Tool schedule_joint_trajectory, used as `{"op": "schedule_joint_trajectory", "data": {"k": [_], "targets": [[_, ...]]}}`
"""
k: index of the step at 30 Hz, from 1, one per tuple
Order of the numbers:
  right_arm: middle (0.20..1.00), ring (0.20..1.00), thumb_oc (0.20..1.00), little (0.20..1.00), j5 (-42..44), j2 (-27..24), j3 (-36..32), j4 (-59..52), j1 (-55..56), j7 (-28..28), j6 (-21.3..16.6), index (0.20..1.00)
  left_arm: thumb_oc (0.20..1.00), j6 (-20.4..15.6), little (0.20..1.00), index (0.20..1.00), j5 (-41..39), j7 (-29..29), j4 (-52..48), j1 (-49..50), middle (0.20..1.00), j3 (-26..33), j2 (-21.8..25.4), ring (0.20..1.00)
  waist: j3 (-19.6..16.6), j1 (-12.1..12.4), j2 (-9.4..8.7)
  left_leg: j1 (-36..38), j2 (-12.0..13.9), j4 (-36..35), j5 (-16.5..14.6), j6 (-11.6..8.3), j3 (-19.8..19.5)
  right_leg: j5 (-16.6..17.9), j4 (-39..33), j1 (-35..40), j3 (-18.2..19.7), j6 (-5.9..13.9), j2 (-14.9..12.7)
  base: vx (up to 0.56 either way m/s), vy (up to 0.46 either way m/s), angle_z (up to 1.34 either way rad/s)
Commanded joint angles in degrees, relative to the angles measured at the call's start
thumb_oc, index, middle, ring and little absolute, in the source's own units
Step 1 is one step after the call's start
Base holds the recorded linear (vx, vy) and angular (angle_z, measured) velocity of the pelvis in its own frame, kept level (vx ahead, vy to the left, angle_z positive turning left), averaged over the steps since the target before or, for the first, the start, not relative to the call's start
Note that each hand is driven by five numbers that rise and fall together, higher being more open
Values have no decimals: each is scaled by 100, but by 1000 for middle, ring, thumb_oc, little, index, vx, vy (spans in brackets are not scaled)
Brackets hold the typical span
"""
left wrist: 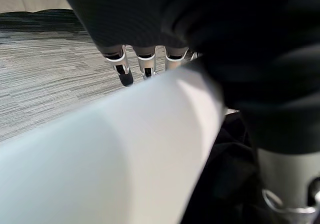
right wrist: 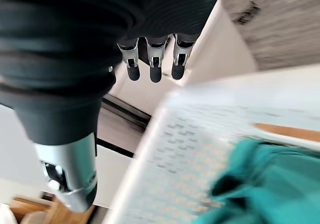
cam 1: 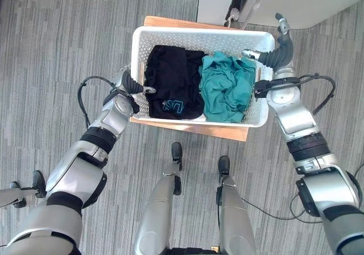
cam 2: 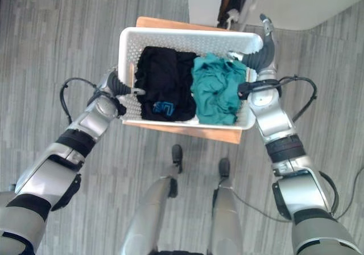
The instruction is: Grab the laundry basket,head to the washer,open it,put in the laundry and shut it.
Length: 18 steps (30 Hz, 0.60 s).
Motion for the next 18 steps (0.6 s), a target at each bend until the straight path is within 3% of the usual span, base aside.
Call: {"op": "schedule_joint_trajectory", "data": {"k": [1,9,12,14,18], "targets": [[1000,1000,1000,1000,18,-76,-182,-155,40,39,-50,1000,1000,-51,1000,1000,228,11,388,75,1000,-156,-388,1000,-84,5,-123,-342,-27,1040,-1342,-149,-680,638,-465,-97,-214,93,-439,0,0,0],[1000,1000,1000,1000,-195,20,-169,324,492,251,341,1000,1000,44,1000,1000,233,-14,334,158,1000,-70,-439,1000,-72,-40,-131,-347,-26,1003,-1323,-154,-694,638,-459,-113,-221,72,-433,4,-5,3],[1000,1000,1000,1000,-23,-7,-382,101,659,155,259,1000,1000,71,1000,1000,239,-1,299,190,1000,25,-394,1000,-60,-75,-140,-338,-25,989,-1322,-156,-695,640,-461,-118,-212,71,-424,0,0,0],[1000,1000,1000,1000,309,-97,-833,-739,974,-49,-90,1000,1000,61,1000,1000,256,19,318,224,1000,91,-313,1000,-55,-144,-169,-327,-27,954,-1316,-159,-694,638,-470,-121,-200,77,-419,0,0,0],[1000,1000,1000,1000,294,-236,-1335,-1672,1173,-289,-446,1000,1000,40,1000,1000,320,7,306,276,1000,93,-184,1000,-83,-210,-179,-381,-31,956,-1280,-153,-679,673,-467,-176,-183,89,-423,0,0,0]]}}
